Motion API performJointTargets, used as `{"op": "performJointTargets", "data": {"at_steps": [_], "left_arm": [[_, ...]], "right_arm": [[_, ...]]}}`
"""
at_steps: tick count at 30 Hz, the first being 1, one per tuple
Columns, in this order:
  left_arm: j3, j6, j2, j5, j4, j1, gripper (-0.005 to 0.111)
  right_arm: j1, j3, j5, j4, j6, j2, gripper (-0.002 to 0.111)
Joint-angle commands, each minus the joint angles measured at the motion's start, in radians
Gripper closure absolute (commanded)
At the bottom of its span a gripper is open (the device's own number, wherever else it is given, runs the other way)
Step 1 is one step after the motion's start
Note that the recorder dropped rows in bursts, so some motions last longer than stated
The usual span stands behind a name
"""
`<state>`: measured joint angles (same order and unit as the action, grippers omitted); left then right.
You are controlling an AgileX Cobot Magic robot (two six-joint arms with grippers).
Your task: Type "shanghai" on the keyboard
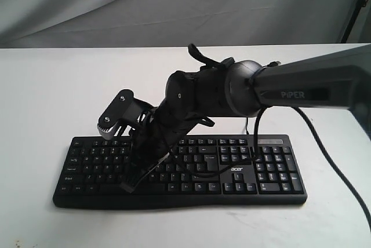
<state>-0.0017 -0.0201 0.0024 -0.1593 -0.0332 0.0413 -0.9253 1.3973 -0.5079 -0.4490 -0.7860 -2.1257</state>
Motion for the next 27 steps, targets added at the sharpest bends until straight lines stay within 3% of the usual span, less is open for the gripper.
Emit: {"op": "performJointTargets", "data": {"at_steps": [1,27], "left_arm": [[0.002,-0.003,-0.002,0.005,0.002,-0.006,0.107],[0.002,-0.003,-0.002,0.005,0.002,-0.006,0.107]], "right_arm": [[0.008,-0.005,0.014,-0.009,-0.006,0.000,0.108],[0.008,0.010,-0.004,-0.003,-0.002,0.029,0.108]]}}
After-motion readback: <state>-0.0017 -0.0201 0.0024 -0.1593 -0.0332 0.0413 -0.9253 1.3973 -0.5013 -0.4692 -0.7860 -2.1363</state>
